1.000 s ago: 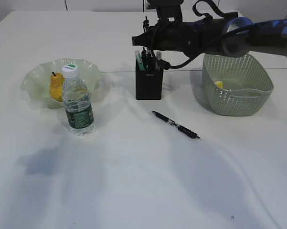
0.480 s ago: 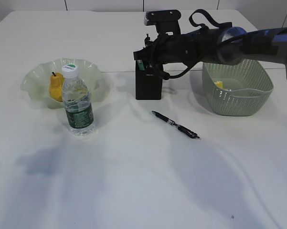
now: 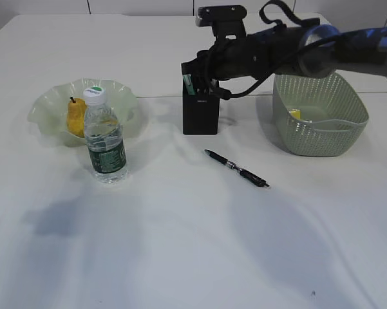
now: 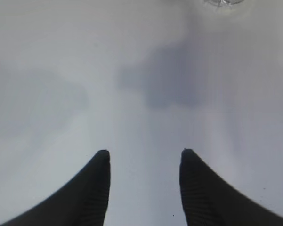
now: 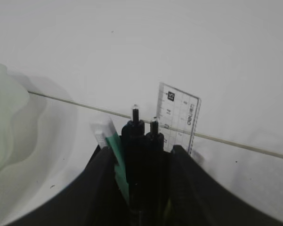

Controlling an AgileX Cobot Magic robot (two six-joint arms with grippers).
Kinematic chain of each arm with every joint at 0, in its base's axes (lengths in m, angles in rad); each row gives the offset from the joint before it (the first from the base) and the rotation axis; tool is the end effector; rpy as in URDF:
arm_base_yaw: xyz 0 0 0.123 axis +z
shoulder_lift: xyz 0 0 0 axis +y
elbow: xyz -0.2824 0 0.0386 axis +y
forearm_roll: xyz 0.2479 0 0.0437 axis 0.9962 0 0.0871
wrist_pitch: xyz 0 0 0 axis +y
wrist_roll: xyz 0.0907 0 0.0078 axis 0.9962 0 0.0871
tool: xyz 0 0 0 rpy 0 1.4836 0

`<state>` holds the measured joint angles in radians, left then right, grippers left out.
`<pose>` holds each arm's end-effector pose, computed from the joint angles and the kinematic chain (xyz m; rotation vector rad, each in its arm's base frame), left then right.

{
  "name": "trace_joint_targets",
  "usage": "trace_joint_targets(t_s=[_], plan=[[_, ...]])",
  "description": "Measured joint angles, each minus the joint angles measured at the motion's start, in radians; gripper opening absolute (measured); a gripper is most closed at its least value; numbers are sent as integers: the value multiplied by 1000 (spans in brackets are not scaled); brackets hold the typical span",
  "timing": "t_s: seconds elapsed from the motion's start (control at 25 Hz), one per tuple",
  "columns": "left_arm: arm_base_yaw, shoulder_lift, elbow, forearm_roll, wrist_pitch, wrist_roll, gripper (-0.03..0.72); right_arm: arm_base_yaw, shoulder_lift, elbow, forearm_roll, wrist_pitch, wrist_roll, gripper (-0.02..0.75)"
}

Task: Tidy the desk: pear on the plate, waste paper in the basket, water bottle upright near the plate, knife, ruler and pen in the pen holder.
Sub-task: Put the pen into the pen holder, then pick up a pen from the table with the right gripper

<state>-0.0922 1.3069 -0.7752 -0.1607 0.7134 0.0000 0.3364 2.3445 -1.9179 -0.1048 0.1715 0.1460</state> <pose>0.2343 -0.0313 0.2349 -0.0101 2.7288 -0.2045 0.5179 0.1794 0.1907 -0.2946 2.0668 0.2124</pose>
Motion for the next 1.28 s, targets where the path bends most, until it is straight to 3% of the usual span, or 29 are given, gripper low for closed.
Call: trace_joint_targets(t_s=[0.32, 0.76, 1.28], plan=[[0, 0, 0, 0, 0, 0, 340, 0, -129, 0, 4, 312, -53, 293], [0, 0, 0, 0, 9, 0, 341, 0, -305, 0, 119, 676, -282, 293], [0, 0, 0, 0, 101, 0, 341, 0, -509, 66, 121, 837, -296, 293]])
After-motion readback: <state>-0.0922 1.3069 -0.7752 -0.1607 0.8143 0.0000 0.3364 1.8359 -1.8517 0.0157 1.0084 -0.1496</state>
